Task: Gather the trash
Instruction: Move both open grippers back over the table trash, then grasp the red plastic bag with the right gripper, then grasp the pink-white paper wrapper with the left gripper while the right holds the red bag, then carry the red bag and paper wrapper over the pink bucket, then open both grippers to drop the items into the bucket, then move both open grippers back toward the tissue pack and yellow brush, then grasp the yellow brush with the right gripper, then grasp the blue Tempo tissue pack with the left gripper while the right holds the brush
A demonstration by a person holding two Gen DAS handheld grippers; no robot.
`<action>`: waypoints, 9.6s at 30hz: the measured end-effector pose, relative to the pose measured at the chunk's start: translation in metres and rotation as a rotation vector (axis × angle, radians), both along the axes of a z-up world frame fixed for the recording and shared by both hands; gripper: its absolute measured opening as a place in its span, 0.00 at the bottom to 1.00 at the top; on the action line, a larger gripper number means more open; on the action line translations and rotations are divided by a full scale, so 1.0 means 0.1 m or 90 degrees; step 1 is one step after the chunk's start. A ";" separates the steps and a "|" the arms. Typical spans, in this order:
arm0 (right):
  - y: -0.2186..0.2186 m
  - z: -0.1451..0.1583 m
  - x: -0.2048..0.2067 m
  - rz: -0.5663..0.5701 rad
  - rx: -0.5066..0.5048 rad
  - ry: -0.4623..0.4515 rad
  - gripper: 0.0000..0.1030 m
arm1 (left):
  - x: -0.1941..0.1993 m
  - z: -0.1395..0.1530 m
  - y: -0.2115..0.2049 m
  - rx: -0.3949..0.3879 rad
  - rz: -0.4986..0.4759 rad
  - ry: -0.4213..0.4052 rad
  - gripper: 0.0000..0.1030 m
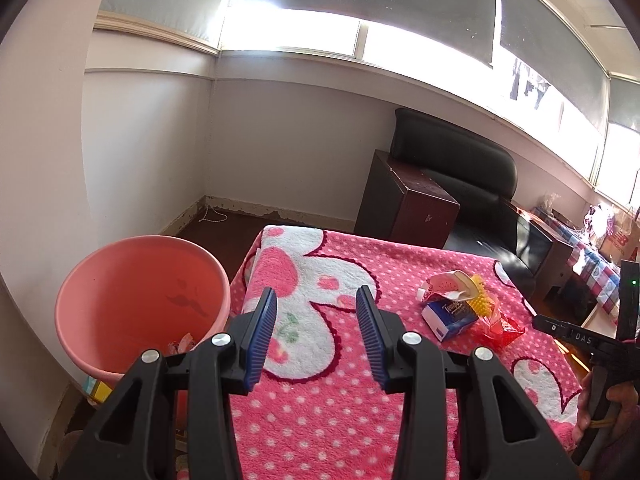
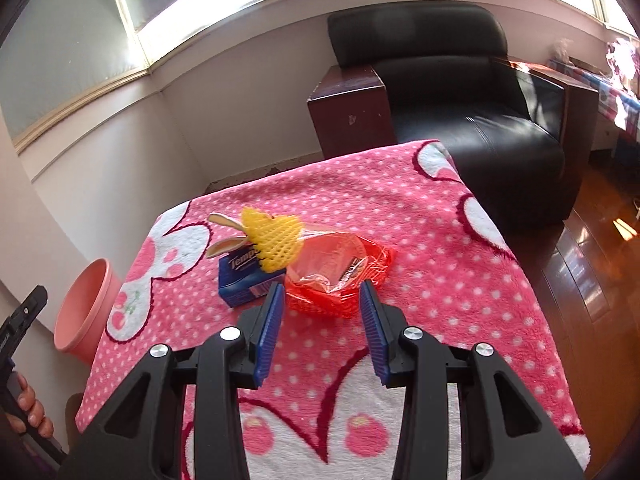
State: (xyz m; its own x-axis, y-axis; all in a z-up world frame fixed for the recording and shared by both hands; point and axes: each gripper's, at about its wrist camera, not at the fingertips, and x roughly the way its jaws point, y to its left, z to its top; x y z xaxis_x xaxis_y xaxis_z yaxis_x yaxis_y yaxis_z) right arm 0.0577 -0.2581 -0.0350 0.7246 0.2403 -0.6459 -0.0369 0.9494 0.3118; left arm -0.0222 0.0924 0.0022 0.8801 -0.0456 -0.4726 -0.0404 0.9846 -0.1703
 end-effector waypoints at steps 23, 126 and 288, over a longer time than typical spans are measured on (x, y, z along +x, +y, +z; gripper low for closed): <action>-0.16 -0.41 0.32 -0.017 0.042 0.071 0.18 | 0.96 0.11 -0.89 -0.076 -0.159 0.035 0.39; 3.66 0.49 0.21 0.468 -0.029 -0.096 0.12 | -0.48 -0.20 1.82 -0.131 0.196 -0.003 0.07; -0.15 -0.26 0.38 0.005 0.048 -0.030 0.09 | 1.47 -0.93 -1.96 0.083 -0.259 0.225 0.58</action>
